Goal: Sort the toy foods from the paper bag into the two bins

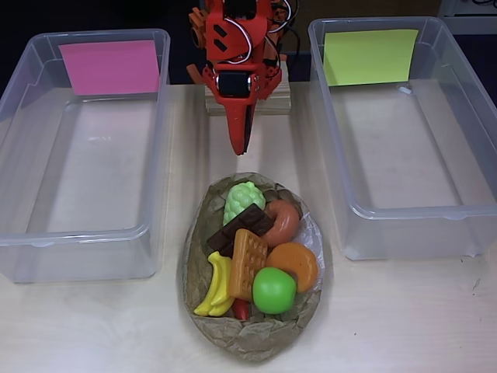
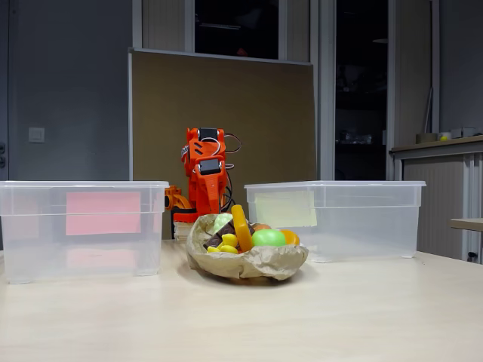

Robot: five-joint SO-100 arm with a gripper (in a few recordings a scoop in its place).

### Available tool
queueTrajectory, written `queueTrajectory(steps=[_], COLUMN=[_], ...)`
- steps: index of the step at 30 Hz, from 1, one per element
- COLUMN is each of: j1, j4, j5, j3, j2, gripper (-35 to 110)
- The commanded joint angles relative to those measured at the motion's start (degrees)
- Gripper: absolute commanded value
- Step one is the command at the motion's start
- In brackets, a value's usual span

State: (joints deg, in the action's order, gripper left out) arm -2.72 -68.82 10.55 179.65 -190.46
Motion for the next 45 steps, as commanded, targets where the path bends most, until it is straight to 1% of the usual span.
queueTrajectory(steps=[1,38,45], j1=[-0.7,-0.7,-3.3], j4=[-0.6,-0.5,-2.7], j5=[0.8,0.8,-7.8], j3=[0.4,0.4,-2.7], j2=[-0.1,0.2,-0.5], gripper=[0,0,0])
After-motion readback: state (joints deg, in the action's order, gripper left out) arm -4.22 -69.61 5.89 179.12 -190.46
